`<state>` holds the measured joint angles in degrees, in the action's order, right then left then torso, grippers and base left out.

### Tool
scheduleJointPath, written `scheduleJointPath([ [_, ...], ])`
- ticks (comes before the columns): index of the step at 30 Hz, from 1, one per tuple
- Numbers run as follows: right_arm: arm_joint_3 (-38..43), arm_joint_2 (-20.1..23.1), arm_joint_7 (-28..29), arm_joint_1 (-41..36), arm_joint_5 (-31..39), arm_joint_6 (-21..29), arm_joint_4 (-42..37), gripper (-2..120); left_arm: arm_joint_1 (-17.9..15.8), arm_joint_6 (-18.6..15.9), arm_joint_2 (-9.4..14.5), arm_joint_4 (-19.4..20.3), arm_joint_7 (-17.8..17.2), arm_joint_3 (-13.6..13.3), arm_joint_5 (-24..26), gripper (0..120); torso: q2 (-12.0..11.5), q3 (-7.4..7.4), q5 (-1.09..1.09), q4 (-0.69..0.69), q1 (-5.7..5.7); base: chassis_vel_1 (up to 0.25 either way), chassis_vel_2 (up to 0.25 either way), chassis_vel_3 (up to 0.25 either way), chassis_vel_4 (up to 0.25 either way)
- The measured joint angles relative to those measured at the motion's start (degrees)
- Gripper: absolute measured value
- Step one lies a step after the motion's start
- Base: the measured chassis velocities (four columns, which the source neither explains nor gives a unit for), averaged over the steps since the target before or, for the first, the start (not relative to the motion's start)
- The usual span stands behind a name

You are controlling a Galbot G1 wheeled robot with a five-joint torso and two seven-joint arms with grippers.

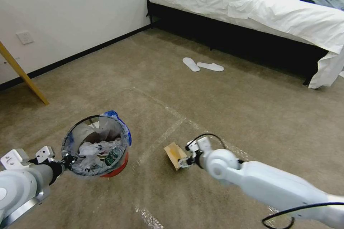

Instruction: Pick up the trash bin and place the garbage on the floor into it.

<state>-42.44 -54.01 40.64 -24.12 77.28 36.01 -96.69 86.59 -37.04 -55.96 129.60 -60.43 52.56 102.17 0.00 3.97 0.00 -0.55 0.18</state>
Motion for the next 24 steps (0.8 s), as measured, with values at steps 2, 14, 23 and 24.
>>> scheduleJointPath([
  [2, -0.35, -1.92, 0.43, 0.85, -0.25, 0.33, 2.53, 100, 0.07, -0.02, -0.02, 0.0, 0.0, 0.09, -0.05, 0, 0.0, 0.0, -0.01, 0.0, 0.0, 0.0, 0.0, 0.0, 0.0],
  [14, -1.5, -8.53, -3.87, 2.39, -4.14, -0.03, 12.5, 100, -0.87, -0.09, 0.39, -1.17, 0.14, -0.87, -0.28, 0, 0.0, 0.0, -0.01, -0.01, 0.0, 0.0, 0.0, 0.0, 0.0],
  [23, -1.86, -12.1, -5.44, 2.16, -7.06, -0.16, 16.11, 100, -1.0, -0.09, 0.39, -1.3, 0.18, -1.07, -0.42, 0, -0.01, 0.0, -0.01, 0.0, 0.0, 0.0, 0.0, 0.0, 0.0],
  [24, -1.89, -12.7, -6.09, 2.04, -8.67, -0.23, 17.03, 100, -0.98, -0.09, 0.39, -1.3, 0.22, -1.07, -0.45, 0, -0.01, 0.0, 0.0, -0.01, 0.0, 0.0, 0.0, 0.0, 0.0],
])
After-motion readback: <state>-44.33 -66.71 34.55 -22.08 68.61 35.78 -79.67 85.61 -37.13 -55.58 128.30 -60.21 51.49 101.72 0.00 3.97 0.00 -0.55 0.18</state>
